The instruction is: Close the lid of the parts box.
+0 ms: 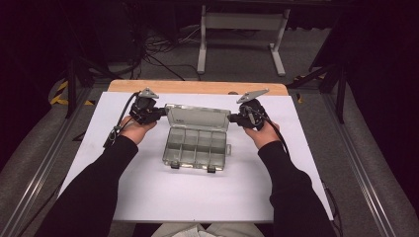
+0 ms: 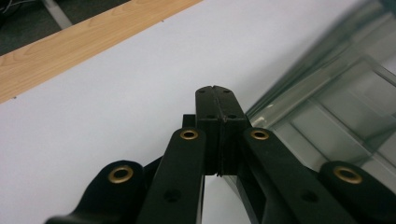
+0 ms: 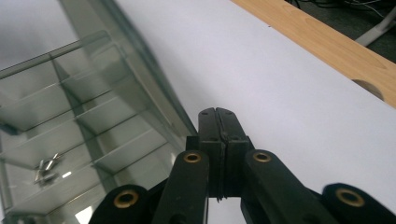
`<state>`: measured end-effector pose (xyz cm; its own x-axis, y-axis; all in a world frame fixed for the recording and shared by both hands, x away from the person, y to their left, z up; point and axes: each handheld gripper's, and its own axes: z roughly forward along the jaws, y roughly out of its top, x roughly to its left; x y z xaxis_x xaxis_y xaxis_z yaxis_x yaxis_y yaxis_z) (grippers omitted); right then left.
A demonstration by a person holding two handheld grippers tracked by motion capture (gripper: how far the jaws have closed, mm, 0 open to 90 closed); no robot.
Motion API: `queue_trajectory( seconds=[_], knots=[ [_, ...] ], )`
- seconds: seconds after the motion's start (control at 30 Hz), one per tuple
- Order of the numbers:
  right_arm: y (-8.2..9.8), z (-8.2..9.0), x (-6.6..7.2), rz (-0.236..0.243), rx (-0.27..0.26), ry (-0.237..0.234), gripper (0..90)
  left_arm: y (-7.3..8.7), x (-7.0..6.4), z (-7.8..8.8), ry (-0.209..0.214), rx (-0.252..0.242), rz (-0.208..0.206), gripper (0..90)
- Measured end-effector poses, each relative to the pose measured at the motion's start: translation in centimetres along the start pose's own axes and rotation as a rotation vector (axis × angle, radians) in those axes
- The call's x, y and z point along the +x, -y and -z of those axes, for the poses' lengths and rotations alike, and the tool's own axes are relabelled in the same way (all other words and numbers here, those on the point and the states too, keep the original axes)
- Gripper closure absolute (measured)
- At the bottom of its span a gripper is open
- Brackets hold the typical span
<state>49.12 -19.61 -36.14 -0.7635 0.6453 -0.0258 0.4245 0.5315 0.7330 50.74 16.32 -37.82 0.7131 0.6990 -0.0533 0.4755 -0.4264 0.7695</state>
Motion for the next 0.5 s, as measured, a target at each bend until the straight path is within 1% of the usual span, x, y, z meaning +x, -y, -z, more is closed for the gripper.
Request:
queue_trajectory(
  seconds=[0.03,0.13,0.17,0.2,0.3,0.33,0.37,0.4,0.5],
  knots=[
    [0.1,0.1,0.2,0.008,0.002,-0.004,90.0,0.1,-0.1,0.1,-0.003,-0.001,-0.014,89.5],
    [0.3,0.4,0.8,0.026,0.013,-0.009,90.0,0.2,-0.5,0.4,0.015,-0.003,-0.021,89.5],
    [0.4,0.4,0.9,0.032,0.016,-0.010,90.0,0.2,-0.7,0.6,0.022,-0.002,-0.034,89.5],
    [0.5,0.4,1.2,0.038,0.022,-0.010,90.0,0.2,-0.9,0.6,0.030,0.001,-0.033,89.5],
    [0.6,0.5,1.5,0.045,0.030,-0.019,90.0,0.2,-1.4,0.9,0.051,0.005,-0.050,89.5],
    [0.7,0.6,1.8,0.047,0.039,-0.020,90.0,0.2,-1.4,0.9,0.051,0.005,-0.050,89.5],
    [0.7,0.6,1.8,0.047,0.039,-0.020,90.0,0.2,-1.5,0.9,0.056,0.005,-0.055,89.5],
    [0.7,0.6,1.9,0.052,0.040,-0.033,90.0,0.2,-1.6,1.0,0.064,0.015,-0.065,89.5],
    [0.6,0.7,2.6,0.066,0.053,-0.045,90.0,0.2,-2.0,1.1,0.082,0.029,-0.081,89.5]
  ],
)
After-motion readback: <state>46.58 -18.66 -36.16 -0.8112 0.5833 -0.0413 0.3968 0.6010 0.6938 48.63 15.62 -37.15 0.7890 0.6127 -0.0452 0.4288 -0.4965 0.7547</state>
